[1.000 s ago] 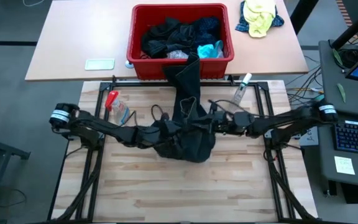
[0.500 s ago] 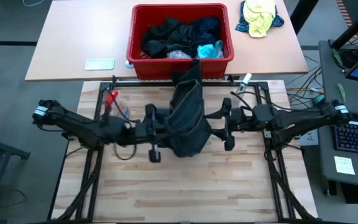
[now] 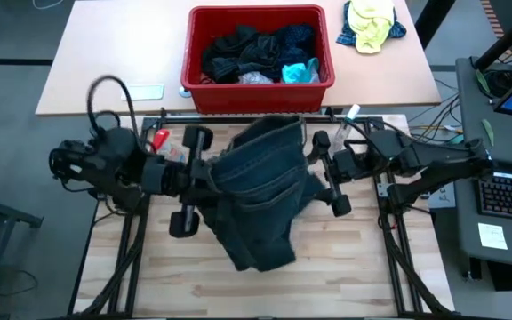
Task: Fold Laundry from Bin
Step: Fold the blue pants
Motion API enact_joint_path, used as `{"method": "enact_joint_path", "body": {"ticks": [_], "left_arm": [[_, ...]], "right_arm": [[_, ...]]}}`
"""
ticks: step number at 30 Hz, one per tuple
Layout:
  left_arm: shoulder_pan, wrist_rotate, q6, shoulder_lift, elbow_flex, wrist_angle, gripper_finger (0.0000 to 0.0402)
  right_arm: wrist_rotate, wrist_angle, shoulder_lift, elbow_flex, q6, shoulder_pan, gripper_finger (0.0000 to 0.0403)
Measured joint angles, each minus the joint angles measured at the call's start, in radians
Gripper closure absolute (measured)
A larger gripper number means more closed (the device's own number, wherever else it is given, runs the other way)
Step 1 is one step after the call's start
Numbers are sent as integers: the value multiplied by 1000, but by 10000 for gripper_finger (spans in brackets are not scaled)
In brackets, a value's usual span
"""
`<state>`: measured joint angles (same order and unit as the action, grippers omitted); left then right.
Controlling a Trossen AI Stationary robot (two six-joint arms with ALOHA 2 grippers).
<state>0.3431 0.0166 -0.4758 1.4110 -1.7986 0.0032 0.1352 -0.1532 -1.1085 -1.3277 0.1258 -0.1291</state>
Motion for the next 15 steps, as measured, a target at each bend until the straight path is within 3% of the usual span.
{"method": "enact_joint_path", "body": {"ticks": [10, 15], "left_arm": [[-1, 40, -52, 225, -560, -309, 396], [-9, 78, -123, 193, -448, -126, 396]], "right_arm": [[22, -59, -102, -233, 7, 0, 75], [23, -55, -163, -344, 20, 3, 72]]}}
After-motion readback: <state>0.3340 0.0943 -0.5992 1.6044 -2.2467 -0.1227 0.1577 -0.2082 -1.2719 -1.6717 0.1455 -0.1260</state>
